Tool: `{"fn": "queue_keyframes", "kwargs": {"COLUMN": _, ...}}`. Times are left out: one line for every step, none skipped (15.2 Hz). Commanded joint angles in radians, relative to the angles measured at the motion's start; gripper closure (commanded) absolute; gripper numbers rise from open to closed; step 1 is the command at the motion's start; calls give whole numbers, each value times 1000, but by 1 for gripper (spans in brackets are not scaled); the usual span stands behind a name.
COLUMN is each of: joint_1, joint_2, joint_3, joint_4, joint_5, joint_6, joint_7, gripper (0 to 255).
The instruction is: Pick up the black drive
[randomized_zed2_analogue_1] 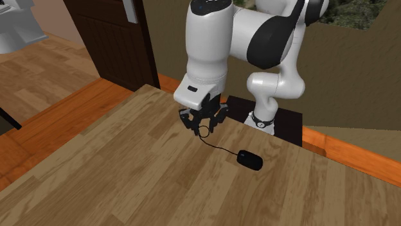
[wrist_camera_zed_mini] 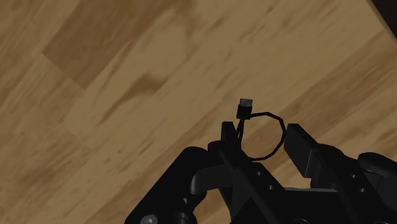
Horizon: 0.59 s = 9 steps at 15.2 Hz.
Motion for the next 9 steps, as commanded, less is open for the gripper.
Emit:
{"fn": "queue_keyframes", "kwargs": {"joint_1": 2, "joint_2": 3, "joint_3": 2, "joint_4": 31, "joint_5": 2, "joint_6": -29, "joint_7": -1, "gripper": 255}}
{"fn": "queue_keyframes", "kwargs": {"joint_1": 2, "joint_2": 4, "joint_3": 3, "joint_4": 46, "joint_5": 4, "joint_6": -42, "joint_7": -2, "gripper": 255}}
{"fn": "queue_keyframes", "kwargs": {"joint_1": 3, "joint_2": 6, "joint_3": 4, "joint_4": 61, "joint_5": 5, "joint_6": -55, "joint_7": -3, "gripper": 255}}
{"fn": "queue_keyframes", "kwargs": {"joint_1": 4, "joint_2": 9, "joint_3": 5, "joint_4": 76, "joint_5": 6, "joint_6": -69, "joint_7": -4, "gripper": 255}}
{"fn": "queue_keyframes", "kwargs": {"joint_1": 4, "joint_2": 11, "joint_3": 5, "joint_4": 92, "joint_5": 8, "joint_6": -82, "joint_7": -6, "gripper": 255}}
{"fn": "queue_keyframes", "kwargs": {"joint_1": 5, "joint_2": 14, "joint_3": 6, "joint_4": 108, "joint_5": 9, "joint_6": -95, "joint_7": -7, "gripper": 255}}
{"fn": "queue_keyframes", "kwargs": {"joint_1": 6, "joint_2": 17, "joint_3": 6, "joint_4": 124, "joint_5": 10, "joint_6": -109, "joint_7": -8, "gripper": 255}}
{"fn": "queue_keyframes", "kwargs": {"joint_1": 7, "joint_2": 20, "joint_3": 6, "joint_4": 141, "joint_5": 12, "joint_6": -122, "joint_7": -10, "gripper": 255}}
{"fn": "queue_keyframes", "kwargs": {"joint_1": 7, "joint_2": 23, "joint_3": 6, "joint_4": 157, "joint_5": 13, "joint_6": -136, "joint_7": -11, "gripper": 255}}
